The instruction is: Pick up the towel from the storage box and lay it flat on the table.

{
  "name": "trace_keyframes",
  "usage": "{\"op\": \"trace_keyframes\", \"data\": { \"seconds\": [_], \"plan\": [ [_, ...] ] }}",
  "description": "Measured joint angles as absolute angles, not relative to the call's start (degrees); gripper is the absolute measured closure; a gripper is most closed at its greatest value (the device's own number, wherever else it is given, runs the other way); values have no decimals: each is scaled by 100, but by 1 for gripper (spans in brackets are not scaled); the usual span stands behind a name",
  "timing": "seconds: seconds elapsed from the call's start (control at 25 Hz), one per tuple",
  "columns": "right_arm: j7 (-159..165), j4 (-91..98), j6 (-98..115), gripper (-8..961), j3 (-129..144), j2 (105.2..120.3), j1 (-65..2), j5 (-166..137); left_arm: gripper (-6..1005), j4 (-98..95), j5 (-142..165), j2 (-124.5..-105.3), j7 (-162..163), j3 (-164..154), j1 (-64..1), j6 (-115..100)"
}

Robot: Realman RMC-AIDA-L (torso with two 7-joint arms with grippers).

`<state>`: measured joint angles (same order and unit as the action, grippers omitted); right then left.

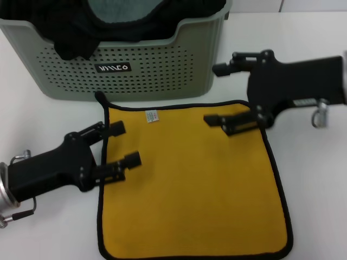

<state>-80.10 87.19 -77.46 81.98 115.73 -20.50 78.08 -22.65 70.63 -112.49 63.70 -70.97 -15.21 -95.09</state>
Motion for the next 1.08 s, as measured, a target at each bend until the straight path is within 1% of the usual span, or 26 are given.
{"op": "trace_keyframes", "data": {
  "seconds": [0.24, 0.4, 0.72, 1.08],
  "plan": [
    [-9143, 7640, -9341, 67, 7495, 11575, -2110, 9113, 118, -2342, 7342, -11252, 5679, -7101, -1696, -10421],
    [-9794, 7157, -9948, 67, 7432, 11573, -2118, 9547, 119, -2350, 7401, -11268, 5371, -7100, -1790, -10863],
    [-10302, 6735, -10022, 67, 7643, 11593, -2102, 9667, 120, -2356, 7417, -11324, 5166, -7098, -1878, -11067],
    [-10686, 6228, -10013, 67, 7799, 11606, -2127, 10013, 119, -2412, 7427, -11337, 4951, -7066, -1874, -11481]
  ]
}}
